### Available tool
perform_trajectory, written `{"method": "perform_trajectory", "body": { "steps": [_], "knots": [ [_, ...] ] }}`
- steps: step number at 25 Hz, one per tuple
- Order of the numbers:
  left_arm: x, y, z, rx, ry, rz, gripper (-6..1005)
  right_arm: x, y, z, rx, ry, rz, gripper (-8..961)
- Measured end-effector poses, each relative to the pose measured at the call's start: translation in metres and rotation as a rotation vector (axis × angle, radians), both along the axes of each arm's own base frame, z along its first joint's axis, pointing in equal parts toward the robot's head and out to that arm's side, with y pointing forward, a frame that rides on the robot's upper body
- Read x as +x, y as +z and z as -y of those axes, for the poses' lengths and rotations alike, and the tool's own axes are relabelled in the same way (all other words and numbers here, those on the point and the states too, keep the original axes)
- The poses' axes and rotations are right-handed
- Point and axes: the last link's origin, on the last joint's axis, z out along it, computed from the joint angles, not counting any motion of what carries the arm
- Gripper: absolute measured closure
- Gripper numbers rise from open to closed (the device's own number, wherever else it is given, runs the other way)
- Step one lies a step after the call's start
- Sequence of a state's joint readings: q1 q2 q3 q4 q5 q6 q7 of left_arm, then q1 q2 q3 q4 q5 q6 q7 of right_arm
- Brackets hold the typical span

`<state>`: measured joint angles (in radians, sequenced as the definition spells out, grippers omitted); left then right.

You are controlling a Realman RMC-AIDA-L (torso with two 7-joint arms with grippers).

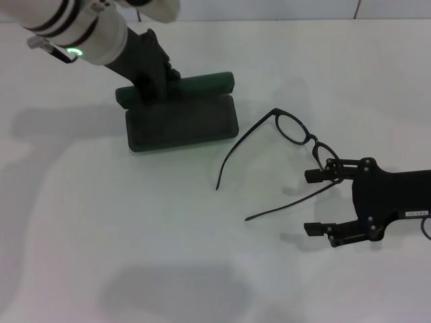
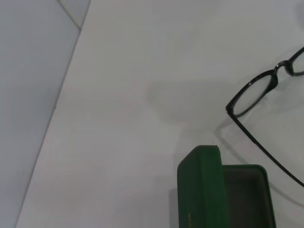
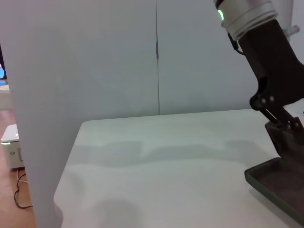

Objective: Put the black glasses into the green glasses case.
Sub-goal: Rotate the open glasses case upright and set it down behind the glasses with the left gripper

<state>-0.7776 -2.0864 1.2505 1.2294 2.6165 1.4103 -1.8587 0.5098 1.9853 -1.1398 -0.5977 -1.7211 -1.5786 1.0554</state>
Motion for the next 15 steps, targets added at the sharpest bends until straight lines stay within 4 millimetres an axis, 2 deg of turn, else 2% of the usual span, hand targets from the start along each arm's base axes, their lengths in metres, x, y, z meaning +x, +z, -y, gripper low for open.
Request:
{"method": "perform_trajectory", "body": {
  "steps": [15],
  "knots": [
    [-0.0008, -0.0109, 0.0005, -0.027, -0.045, -0.003, 786, -0.0003, -0.0011, 0.0006, -0.001, 0.001, -0.001, 112]
  ]
}}
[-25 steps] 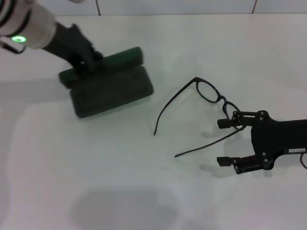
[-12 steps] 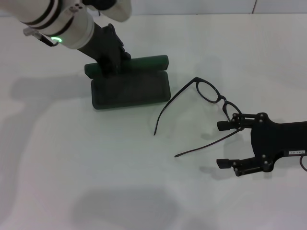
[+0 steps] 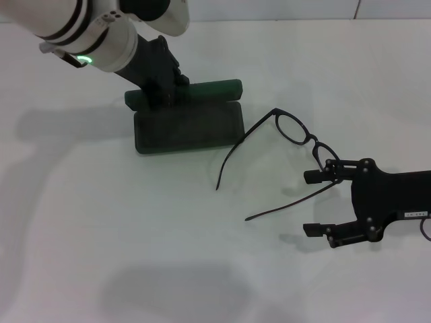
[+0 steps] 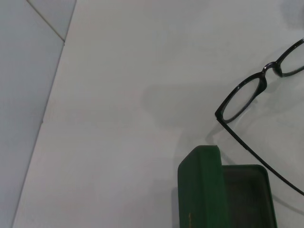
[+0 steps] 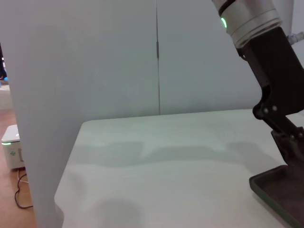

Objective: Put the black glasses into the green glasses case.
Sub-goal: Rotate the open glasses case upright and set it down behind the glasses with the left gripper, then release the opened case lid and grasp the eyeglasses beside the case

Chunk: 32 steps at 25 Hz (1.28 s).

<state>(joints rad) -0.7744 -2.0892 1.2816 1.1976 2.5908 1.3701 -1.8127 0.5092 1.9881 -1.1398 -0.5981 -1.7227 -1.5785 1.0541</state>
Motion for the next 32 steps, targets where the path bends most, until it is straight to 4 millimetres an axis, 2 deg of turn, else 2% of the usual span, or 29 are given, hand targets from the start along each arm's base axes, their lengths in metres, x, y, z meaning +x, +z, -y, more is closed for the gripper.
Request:
{"method": "perform_trajectory", "body": {
  "steps": [22, 28, 32],
  "knots": [
    [-0.005, -0.009, 0.000, 0.005, -0.021, 0.027, 782, -0.001, 0.000, 0.000, 0.001, 0.005, 0.001, 112],
    [0.005, -0.001, 0.006, -0.029, 0.024, 0.170, 593, -0.001, 0.000, 0.000, 0.001, 0.004, 0.001, 112],
    [0.005, 0.021, 0.008, -0.031, 0.105, 0.358, 510, -0.001, 0.000, 0.000, 0.001, 0.004, 0.001, 112]
  ]
}}
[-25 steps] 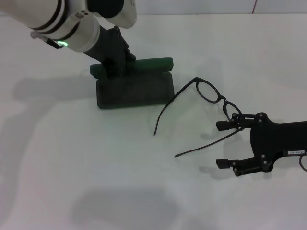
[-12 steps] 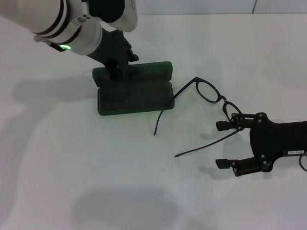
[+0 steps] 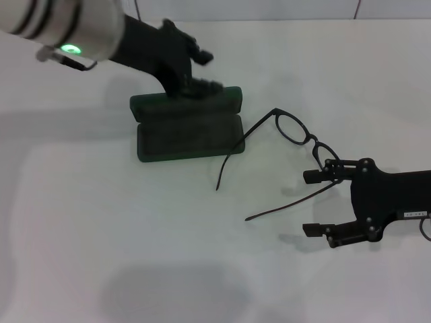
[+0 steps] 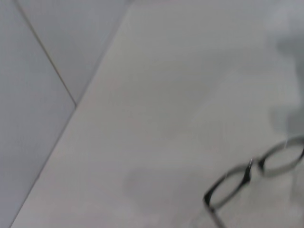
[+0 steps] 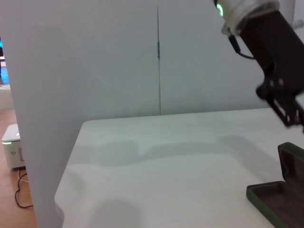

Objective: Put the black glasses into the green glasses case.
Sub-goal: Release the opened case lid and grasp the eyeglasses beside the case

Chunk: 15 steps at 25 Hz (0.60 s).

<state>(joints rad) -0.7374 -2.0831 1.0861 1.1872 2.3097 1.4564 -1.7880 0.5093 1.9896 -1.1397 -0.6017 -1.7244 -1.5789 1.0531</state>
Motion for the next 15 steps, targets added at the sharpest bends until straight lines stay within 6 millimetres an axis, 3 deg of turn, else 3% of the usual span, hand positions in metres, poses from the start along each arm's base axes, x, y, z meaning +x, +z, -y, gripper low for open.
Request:
{"method": "perform_trajectory", "body": {
  "steps": [3, 9, 15],
  "knots": [
    [-0.012, 0.019, 0.004, 0.029, 0.079, 0.166, 456, 0.000, 0.000, 0.000, 0.000, 0.000, 0.000, 112],
    [-0.056, 0.045, 0.025, 0.086, 0.219, 0.435, 357, 0.000, 0.000, 0.000, -0.001, -0.001, -0.001, 112],
    [-0.121, 0.056, 0.077, 0.122, 0.233, 0.634, 124, 0.001, 0.002, 0.000, 0.007, -0.010, -0.009, 112]
  ]
}}
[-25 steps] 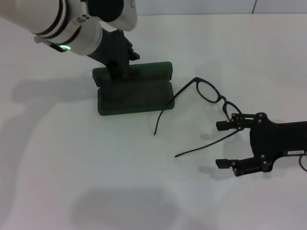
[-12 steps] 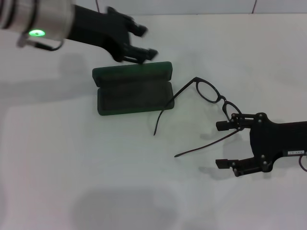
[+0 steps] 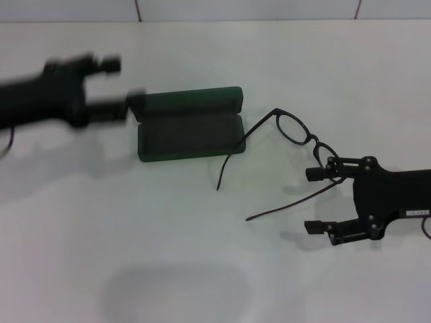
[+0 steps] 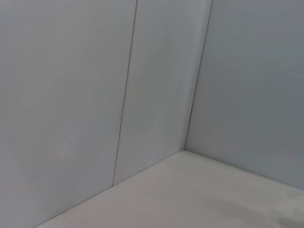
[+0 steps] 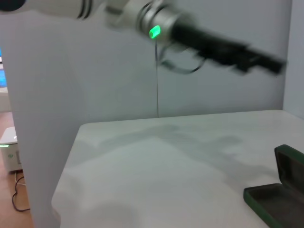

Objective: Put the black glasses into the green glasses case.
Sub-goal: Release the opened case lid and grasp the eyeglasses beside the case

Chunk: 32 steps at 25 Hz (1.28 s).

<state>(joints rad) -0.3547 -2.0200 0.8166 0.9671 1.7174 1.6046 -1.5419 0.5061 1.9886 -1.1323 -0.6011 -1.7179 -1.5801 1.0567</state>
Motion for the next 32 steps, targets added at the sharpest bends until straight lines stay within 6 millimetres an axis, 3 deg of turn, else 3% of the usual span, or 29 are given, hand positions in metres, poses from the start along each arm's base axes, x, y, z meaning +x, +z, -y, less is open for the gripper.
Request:
{"method": "perform_trajectory", "body": {
  "steps": [5, 8, 12, 17, 24, 32],
  "knots": [
    [-0.048, -0.008, 0.055, -0.033, 0.029, -0.016, 121, 0.009, 0.007, 0.003, 0.009, -0.039, 0.004, 112],
    [-0.067, -0.014, 0.082, -0.034, 0.031, -0.049, 122, 0.013, 0.009, 0.005, 0.015, -0.056, 0.003, 112],
    [-0.079, -0.029, 0.103, -0.069, 0.035, -0.104, 124, 0.014, 0.010, 0.009, 0.001, -0.058, -0.002, 112],
    [-0.089, -0.035, 0.112, -0.096, 0.068, -0.146, 126, 0.014, 0.010, 0.010, -0.004, -0.060, -0.003, 113],
    [-0.086, -0.037, 0.116, -0.103, 0.041, -0.142, 127, 0.013, 0.017, 0.005, 0.000, -0.088, -0.006, 113],
    [-0.084, -0.037, 0.113, -0.105, 0.028, -0.141, 127, -0.004, 0.051, -0.027, 0.033, -0.266, -0.001, 115]
  ]
}}
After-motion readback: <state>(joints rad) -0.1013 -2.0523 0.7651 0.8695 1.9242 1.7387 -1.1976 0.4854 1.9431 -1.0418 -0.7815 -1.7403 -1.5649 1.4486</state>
